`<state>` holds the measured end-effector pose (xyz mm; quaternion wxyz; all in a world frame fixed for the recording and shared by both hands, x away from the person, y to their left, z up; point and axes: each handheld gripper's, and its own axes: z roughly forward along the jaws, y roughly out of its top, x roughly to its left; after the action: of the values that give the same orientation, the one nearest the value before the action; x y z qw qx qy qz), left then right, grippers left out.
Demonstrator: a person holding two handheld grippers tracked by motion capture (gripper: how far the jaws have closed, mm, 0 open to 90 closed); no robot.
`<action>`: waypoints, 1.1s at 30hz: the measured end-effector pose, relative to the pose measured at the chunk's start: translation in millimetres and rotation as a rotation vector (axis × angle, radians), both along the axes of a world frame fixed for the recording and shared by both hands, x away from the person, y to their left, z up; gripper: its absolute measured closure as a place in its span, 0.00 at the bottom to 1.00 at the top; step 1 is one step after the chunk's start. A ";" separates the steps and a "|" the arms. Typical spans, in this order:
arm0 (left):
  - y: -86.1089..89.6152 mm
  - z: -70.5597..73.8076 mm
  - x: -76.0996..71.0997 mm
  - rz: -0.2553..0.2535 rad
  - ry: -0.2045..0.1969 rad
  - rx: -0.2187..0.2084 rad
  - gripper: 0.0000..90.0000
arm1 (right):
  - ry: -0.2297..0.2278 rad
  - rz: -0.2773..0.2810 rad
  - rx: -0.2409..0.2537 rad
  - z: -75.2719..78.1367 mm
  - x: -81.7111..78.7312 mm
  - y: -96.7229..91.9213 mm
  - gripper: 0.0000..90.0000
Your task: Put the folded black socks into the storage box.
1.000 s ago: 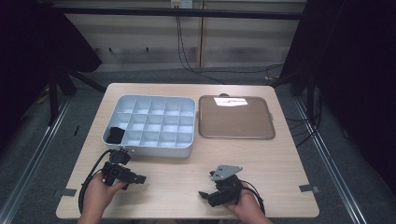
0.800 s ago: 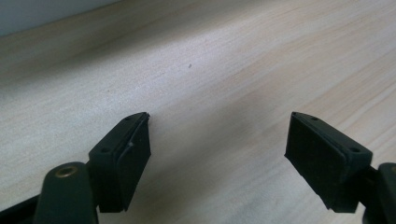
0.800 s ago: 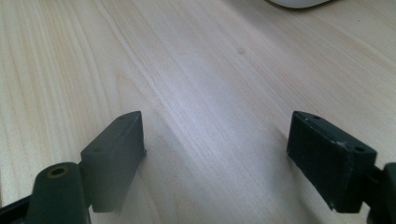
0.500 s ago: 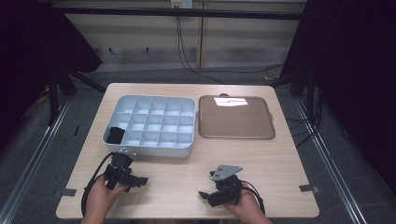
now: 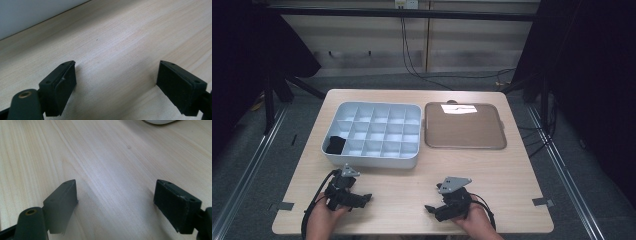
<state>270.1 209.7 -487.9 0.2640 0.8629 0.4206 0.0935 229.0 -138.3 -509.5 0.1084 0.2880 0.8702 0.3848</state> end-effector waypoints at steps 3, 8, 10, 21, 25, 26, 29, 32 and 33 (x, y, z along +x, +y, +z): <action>-0.1 -1.6 -3.1 -0.015 -0.029 0.017 0.17 | -0.001 0.000 0.000 0.0 0.0 0.0 0.21; -0.1 -3.5 -6.0 -0.005 -0.048 0.003 0.17 | 0.000 0.000 0.001 0.0 0.0 0.0 0.21; 0.0 -3.7 -6.4 -0.004 -0.051 0.001 0.17 | 0.001 0.000 0.001 0.0 -0.1 0.0 0.21; 6.3 -10.6 -11.7 -0.013 -0.126 -0.050 0.14 | 0.001 0.000 0.001 0.0 -0.1 0.1 0.21; 8.6 -15.1 -13.3 -0.021 -0.159 -0.080 0.12 | 0.001 -0.001 0.001 0.0 -0.1 0.1 0.21; 8.6 -15.8 -13.7 -0.021 -0.162 -0.088 0.11 | 0.001 0.000 0.001 0.0 -0.1 0.0 0.21; 9.1 -16.4 -14.2 -0.034 -0.169 -0.083 0.09 | -0.002 0.001 0.000 0.0 0.1 0.0 0.21; 8.7 -17.9 -15.0 -0.036 -0.178 -0.092 0.06 | 0.000 0.000 0.000 0.0 0.0 0.0 0.21; 8.7 -18.4 -15.3 -0.037 -0.180 -0.095 0.06 | 0.000 0.000 0.000 0.0 0.0 0.0 0.21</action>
<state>254.8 218.4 -506.3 0.3428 0.8452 0.3833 0.1456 229.0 -138.3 -509.5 0.1085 0.2879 0.8701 0.3851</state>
